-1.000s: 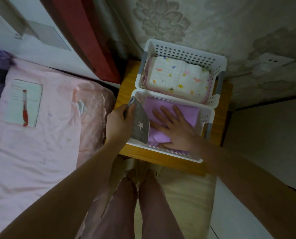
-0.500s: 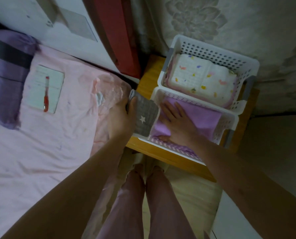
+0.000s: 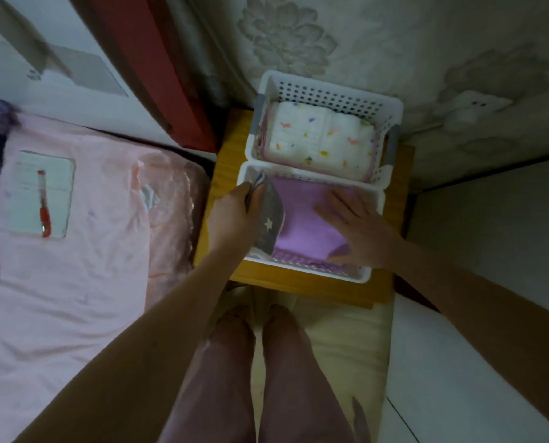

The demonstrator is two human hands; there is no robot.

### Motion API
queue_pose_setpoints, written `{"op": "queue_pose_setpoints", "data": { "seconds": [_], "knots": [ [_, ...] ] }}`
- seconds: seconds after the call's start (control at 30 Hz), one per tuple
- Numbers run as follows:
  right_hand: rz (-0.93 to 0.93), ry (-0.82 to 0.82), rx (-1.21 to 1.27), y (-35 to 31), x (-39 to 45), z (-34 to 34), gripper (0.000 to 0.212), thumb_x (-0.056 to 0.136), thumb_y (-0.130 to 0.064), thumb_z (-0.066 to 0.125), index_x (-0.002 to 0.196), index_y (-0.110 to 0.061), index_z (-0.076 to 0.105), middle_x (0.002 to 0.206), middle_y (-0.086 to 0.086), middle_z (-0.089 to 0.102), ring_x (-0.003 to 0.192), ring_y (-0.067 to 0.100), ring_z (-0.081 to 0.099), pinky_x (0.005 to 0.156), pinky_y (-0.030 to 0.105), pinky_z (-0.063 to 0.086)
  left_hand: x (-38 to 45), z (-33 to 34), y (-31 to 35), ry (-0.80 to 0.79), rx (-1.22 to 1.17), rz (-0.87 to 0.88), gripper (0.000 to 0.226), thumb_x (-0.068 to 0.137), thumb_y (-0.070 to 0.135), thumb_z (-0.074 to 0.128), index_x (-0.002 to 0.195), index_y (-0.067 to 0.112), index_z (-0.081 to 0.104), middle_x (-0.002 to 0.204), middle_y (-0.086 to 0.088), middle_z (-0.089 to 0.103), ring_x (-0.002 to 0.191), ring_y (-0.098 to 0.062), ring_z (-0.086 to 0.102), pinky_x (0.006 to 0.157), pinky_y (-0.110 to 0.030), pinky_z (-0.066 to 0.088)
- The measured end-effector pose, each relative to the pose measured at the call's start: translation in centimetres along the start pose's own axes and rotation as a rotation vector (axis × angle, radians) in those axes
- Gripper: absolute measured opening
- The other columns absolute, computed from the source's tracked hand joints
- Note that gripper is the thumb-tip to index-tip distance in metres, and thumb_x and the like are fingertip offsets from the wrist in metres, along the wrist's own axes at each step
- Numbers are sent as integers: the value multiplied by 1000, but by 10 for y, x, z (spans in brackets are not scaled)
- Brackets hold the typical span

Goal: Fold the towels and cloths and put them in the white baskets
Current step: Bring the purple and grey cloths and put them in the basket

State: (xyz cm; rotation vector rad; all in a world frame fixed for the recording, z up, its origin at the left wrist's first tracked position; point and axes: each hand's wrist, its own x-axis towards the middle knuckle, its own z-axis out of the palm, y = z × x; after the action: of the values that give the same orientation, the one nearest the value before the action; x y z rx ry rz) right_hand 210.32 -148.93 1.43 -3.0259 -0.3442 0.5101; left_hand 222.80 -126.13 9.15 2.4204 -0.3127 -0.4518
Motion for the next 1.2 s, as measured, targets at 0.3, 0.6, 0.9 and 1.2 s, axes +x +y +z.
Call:
{"op": "queue_pose_setpoints", "data": {
  "seconds": [0.3, 0.6, 0.9, 1.2],
  "knots": [
    [116, -161, -69, -11, 2, 10, 109, 79, -31, 68, 154, -24, -10, 159, 21, -16, 146, 40, -14, 119, 57, -3, 8, 38, 21, -105, 69, 101, 38, 102, 37, 41, 77, 12, 56, 63, -2, 55, 59, -22, 54, 47, -32, 38],
    [177, -236, 100, -16, 1, 11, 108, 82, -27, 69, 153, -26, -13, 158, 15, -23, 145, 37, -22, 118, 58, -4, 13, 31, 10, -70, 107, 80, 37, 101, 37, 42, 73, 14, 50, 58, 1, 48, 57, -25, 52, 48, -34, 38],
    [55, -75, 304, -49, 50, -20, 88, 87, -59, 58, 154, -17, 18, 161, 13, 13, 149, 34, 7, 119, 47, -1, 13, -26, -13, 92, 22, -8, 36, 101, 37, 42, 72, 16, 49, 64, -1, 53, 58, -19, 49, 49, -29, 27],
    [140, -76, 213, -76, 84, -2, 102, 87, -62, 52, 149, -16, -15, 158, 11, -17, 146, 28, -17, 117, 44, -13, 12, -38, -39, 101, -17, -115, 39, 100, 45, 40, 75, 19, 54, 62, 3, 54, 56, -14, 51, 51, -29, 34]
  ]
}}
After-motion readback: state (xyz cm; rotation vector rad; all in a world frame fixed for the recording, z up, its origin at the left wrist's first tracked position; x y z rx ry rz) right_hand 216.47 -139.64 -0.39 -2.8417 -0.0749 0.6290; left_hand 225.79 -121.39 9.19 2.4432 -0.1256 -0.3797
